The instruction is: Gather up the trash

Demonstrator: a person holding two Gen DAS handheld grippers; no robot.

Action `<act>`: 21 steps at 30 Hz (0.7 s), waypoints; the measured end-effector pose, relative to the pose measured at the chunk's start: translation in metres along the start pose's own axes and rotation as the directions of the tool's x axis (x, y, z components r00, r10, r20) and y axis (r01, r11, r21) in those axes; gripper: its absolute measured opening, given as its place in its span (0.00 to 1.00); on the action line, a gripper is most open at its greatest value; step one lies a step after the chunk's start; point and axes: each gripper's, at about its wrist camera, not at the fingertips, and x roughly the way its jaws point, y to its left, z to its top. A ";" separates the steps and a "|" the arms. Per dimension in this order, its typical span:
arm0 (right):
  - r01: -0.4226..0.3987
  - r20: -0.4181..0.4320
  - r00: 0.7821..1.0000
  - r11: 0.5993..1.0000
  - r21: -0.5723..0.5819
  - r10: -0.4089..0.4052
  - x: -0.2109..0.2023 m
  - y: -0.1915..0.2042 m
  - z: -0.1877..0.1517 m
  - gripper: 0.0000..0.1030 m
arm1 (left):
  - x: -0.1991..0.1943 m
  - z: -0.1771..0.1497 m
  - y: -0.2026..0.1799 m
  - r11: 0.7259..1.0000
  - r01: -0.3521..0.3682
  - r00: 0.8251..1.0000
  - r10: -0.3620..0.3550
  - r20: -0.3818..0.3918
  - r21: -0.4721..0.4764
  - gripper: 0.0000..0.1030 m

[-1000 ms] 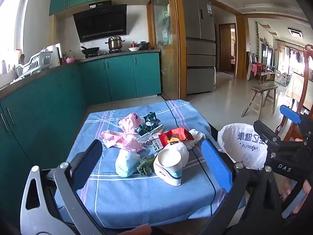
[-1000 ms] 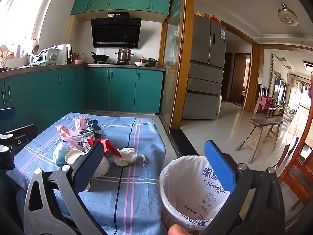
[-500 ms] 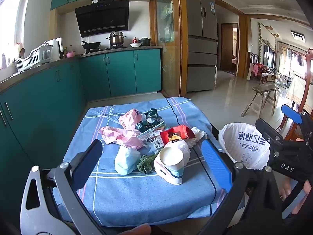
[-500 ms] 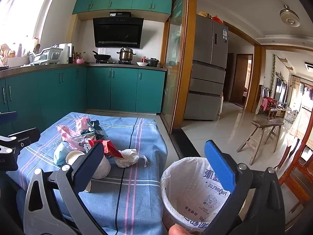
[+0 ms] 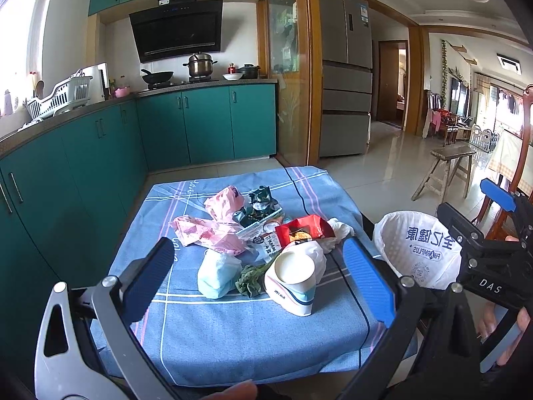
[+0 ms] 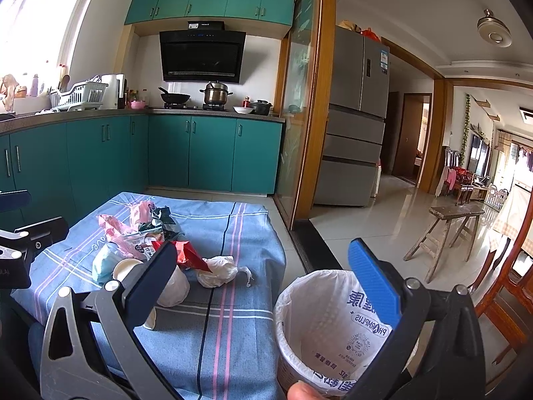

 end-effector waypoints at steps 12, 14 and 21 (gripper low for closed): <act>0.002 0.001 1.000 1.000 0.000 -0.002 -0.001 -0.001 0.001 0.98 | -0.002 0.001 0.002 1.000 -0.006 1.000 0.006 0.003 -0.003 0.98; 0.005 0.002 1.000 1.000 -0.002 -0.005 -0.001 -0.001 0.003 0.98 | -0.002 0.001 0.002 1.000 -0.006 1.000 0.006 0.002 -0.001 0.98; 0.016 0.002 1.000 1.000 0.008 -0.016 -0.001 -0.004 0.002 0.98 | -0.002 0.001 0.002 1.000 -0.015 1.000 0.015 -0.002 0.001 0.98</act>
